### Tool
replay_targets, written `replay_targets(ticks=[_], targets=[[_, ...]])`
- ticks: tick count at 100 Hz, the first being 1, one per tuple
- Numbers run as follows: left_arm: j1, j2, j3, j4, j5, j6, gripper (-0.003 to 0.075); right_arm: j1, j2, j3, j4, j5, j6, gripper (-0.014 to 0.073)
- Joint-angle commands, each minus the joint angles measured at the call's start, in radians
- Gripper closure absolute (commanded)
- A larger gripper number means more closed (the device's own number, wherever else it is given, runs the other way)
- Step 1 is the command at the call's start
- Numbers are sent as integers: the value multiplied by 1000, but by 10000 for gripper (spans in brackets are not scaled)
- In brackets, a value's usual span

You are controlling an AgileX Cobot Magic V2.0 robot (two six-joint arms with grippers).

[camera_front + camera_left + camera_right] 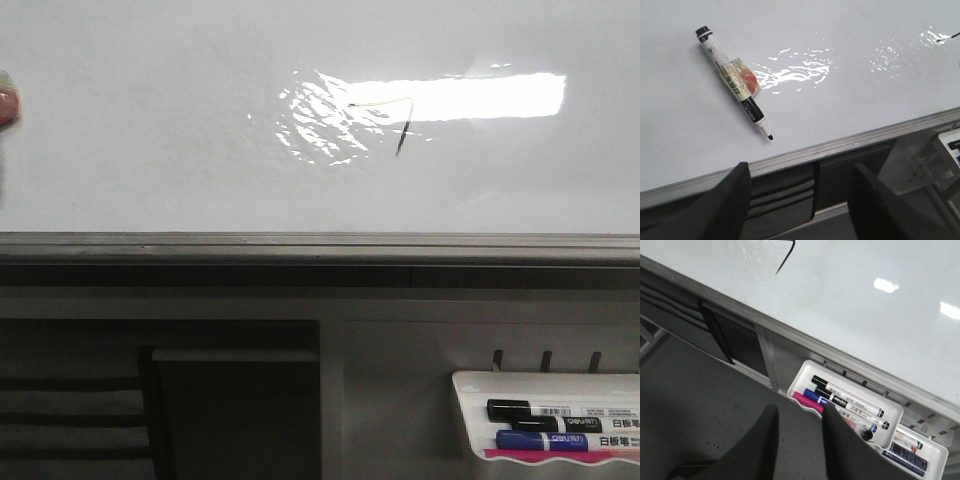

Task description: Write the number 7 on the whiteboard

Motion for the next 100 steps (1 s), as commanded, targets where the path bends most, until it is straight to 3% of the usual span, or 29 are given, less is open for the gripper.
replay_targets(ticks=[1, 22, 31, 53, 100], targets=[[2, -65, 34, -22, -111, -8, 321, -8, -38, 56, -10, -187, 31, 471], [2, -145, 152, -34, -232, -8, 357, -8, -78, 192, -10, -379, 41, 613], [2, -145, 171, -35, -251, -8, 459, -8, -76, 221, -11, -411, 41, 664], [2, -145, 172, -35, -250, -8, 740, -8, -76, 230, -31, -416, 41, 665], [2, -145, 172, -35, -249, -8, 741, -8, -76, 230, -31, -416, 41, 665]])
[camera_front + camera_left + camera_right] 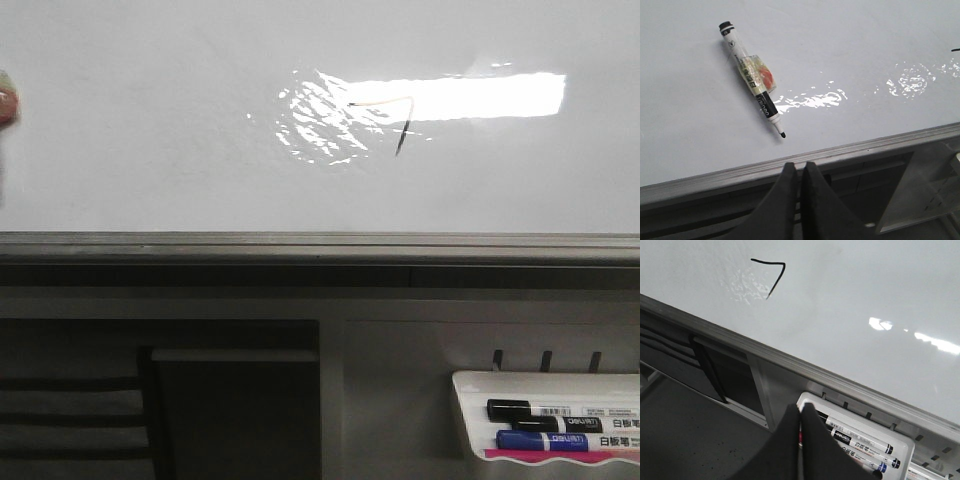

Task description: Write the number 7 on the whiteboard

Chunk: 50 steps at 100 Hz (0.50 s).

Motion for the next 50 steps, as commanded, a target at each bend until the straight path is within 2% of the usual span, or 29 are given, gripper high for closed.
replay_targets(ticks=[1, 20, 50], targets=[[2, 4, -27, -21, -71, -8, 741, -8, 3, -25, -10, -80, 4, 665], [2, -7, -24, -21, -73, -8, 741, -8, 3, -25, -10, -80, 4, 665], [-3, -337, 77, 28, -71, -8, 741, -8, 3, -25, -10, -78, 4, 665]])
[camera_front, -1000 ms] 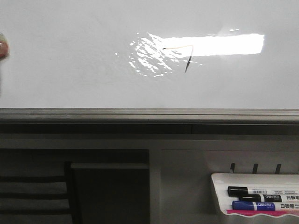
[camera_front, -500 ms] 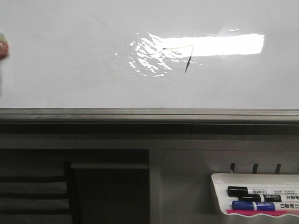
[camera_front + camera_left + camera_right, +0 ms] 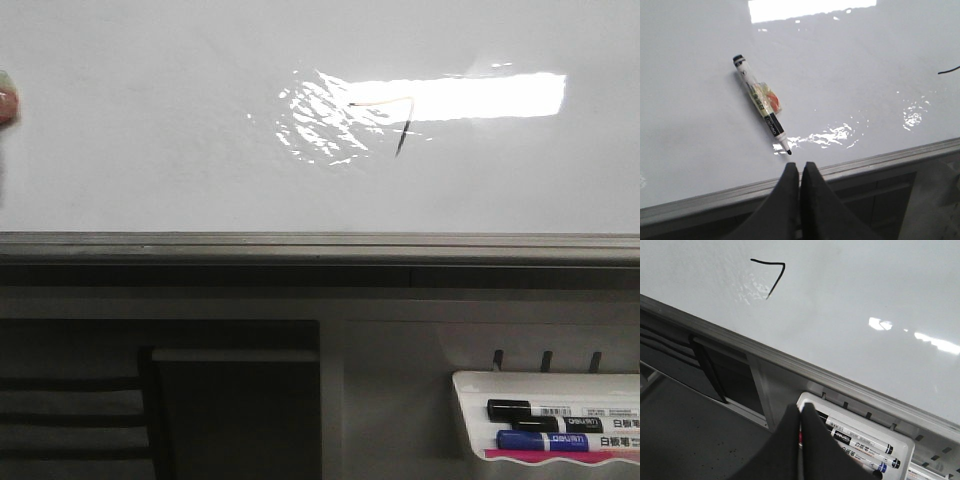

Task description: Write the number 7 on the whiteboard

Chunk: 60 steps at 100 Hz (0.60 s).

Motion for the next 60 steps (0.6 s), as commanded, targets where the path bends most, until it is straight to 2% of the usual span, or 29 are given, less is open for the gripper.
replay_targets(ticks=[1, 17, 42, 60], targets=[[-3, -87, 6, 0, -72, -8, 741, -8, 3, -25, -7, -78, 3, 665], [-3, -190, 70, 6, -118, -8, 741, -8, 3, -25, -7, -78, 3, 665], [16, -200, 281, 31, -454, -22, 741, -8, 3, -25, -7, -78, 3, 665], [42, -246, 383, 289, -519, -326, 741, -8, 3, -25, -7, -78, 3, 665]])
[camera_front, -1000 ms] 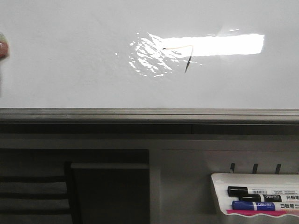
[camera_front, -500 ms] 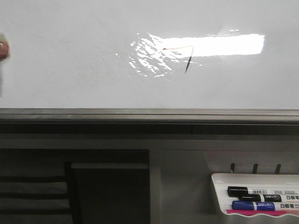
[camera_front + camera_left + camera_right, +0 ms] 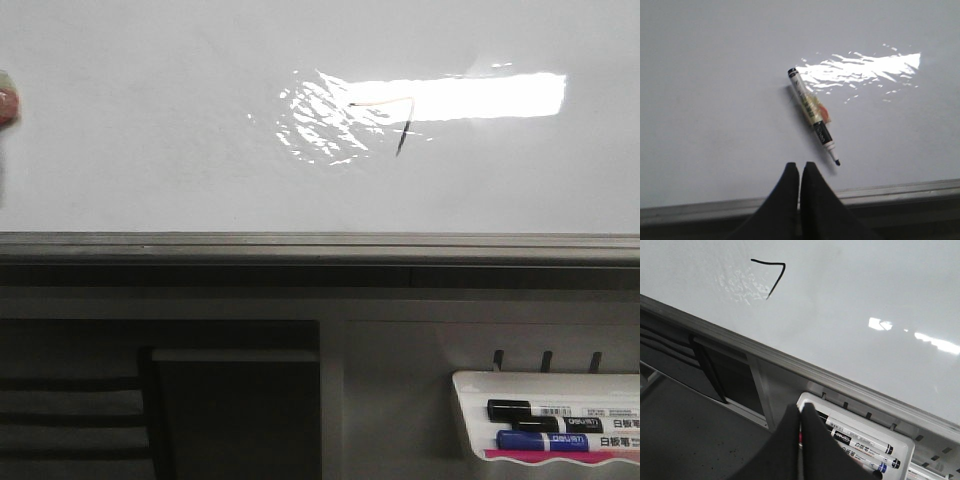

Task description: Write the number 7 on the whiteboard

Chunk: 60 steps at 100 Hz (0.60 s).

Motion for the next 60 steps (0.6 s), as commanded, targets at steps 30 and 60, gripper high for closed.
replay_targets(ticks=[30, 60], targets=[[16, -31, 85, 110, -170, -148, 741, -8, 3, -25, -7, -78, 3, 665], [16, -31, 85, 110, -170, -148, 741, -8, 3, -25, -7, -78, 3, 665]])
